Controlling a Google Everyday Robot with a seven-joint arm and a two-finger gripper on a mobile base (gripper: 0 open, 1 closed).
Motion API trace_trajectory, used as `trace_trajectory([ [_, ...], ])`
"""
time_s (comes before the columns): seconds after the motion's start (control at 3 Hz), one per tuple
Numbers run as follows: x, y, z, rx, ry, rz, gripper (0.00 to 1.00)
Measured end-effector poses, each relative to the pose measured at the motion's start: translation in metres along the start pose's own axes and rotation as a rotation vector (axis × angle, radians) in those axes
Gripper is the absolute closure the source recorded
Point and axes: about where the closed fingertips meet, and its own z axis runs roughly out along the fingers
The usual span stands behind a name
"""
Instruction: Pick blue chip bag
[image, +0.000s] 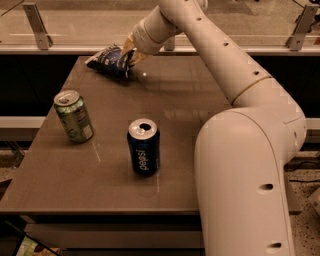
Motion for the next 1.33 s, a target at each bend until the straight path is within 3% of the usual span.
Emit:
trace_trajectory([
  [0.67,-0.006,-0.007,-0.008,0.013,-0.018,-0.004,1.0],
  [1.33,-0.003,-0.018,-0.053,0.096,-0.085,-0.002,1.0],
])
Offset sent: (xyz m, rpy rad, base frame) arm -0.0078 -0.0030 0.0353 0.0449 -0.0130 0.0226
